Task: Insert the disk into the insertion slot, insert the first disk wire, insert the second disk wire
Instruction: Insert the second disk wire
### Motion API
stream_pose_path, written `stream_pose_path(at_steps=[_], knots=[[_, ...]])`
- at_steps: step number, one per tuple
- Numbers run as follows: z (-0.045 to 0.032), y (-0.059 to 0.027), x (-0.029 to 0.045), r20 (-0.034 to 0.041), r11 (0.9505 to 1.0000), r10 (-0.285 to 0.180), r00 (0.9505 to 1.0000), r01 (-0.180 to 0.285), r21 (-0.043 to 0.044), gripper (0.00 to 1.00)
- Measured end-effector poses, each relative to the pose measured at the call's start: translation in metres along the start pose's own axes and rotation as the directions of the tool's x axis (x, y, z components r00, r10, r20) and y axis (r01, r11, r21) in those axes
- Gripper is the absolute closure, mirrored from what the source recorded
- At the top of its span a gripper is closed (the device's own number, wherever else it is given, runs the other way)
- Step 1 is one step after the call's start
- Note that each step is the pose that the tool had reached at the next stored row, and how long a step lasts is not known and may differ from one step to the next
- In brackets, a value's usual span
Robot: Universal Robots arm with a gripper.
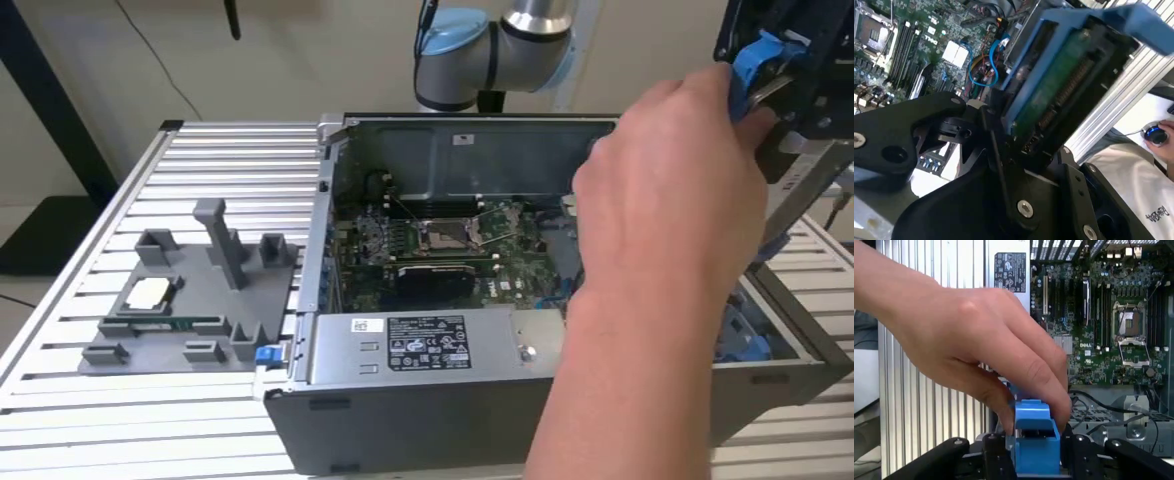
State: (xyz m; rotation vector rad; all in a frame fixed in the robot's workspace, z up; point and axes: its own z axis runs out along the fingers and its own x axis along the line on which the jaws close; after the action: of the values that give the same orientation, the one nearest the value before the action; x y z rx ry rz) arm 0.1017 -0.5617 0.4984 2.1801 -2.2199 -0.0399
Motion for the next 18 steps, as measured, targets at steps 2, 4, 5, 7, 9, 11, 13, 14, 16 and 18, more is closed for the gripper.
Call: stream_pose_path(at_steps=[2,4,5,7,9,11,13,14,16,18], knots=[[0.0000,0.0000,0.0000,0.0000,1.0000,0.000,1.0000,0.000,0.0000,0.51],[0.0000,0.0000,0.0000,-0.0001,1.0000,0.000,1.0000,0.000,0.0000,0.51],[0.0000,0.0000,0.0000,0.0000,1.0000,0.000,1.0000,0.000,-0.0001,0.54],[0.0000,0.0000,0.0000,0.0001,1.0000,0.000,1.0000,0.000,0.0000,0.66],[0.0000,0.0000,0.0000,0.0000,1.0000,0.000,1.0000,0.000,-0.0001,0.67],[0.0001,0.0000,0.0000,0.0002,1.0000,0.000,1.0000,0.000,-0.0001,0.67],[0.0002,0.0000,0.0000,0.0003,1.0000,0.000,1.0000,0.000,0.0000,0.67],[0.0001,0.0000,0.0000,0.0001,1.0000,0.000,1.0000,0.000,0.0000,0.67],[0.0001,0.0000,0.0000,0.0005,1.0000,0.000,1.0000,0.000,0.0000,0.67],[0.0005,-0.0003,0.0000,0.0013,1.0000,0.000,1.0000,0.000,0.0000,0.67]])
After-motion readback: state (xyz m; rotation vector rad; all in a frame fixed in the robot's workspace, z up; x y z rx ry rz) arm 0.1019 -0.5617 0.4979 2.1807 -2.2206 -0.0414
